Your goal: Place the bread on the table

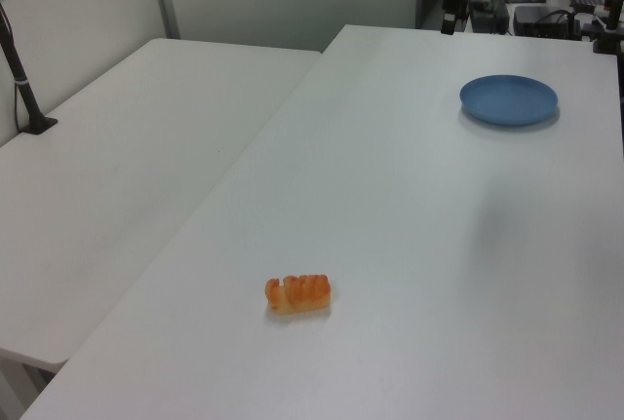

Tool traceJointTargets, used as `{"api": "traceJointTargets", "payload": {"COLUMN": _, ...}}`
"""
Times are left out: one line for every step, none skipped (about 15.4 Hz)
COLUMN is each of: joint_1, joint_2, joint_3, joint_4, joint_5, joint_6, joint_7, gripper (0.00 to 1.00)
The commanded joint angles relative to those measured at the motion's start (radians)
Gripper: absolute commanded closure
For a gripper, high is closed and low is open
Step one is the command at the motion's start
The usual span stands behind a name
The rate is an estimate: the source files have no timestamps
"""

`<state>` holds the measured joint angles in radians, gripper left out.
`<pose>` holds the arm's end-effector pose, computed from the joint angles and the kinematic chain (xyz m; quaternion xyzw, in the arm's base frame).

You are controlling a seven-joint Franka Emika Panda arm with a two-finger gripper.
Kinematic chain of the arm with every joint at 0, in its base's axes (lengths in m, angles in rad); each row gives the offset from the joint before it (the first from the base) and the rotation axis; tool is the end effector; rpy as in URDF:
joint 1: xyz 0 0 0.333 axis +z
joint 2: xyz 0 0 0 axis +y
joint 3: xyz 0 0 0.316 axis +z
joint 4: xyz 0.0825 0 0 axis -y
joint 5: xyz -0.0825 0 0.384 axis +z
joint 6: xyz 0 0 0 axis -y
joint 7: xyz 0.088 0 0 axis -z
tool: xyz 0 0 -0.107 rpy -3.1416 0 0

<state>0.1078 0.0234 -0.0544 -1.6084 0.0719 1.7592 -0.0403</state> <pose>0.5779 0.0376 0.6112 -0.9965 -0.0423 -0.0634 0.0354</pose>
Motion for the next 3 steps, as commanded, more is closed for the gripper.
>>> {"api": "traceJointTargets", "payload": {"joint_1": 0.015, "joint_2": -0.019, "joint_3": -0.022, "joint_4": -0.018, "joint_5": 0.02, "joint_6": -0.004, "joint_7": -0.023, "gripper": 0.0}}
{"api": "traceJointTargets", "payload": {"joint_1": 0.015, "joint_2": -0.019, "joint_3": -0.022, "joint_4": -0.018, "joint_5": 0.019, "joint_6": -0.004, "joint_7": -0.023, "gripper": 0.0}}
{"api": "traceJointTargets", "payload": {"joint_1": 0.015, "joint_2": -0.02, "joint_3": -0.022, "joint_4": -0.018, "joint_5": 0.019, "joint_6": -0.006, "joint_7": -0.021, "gripper": 0.0}}
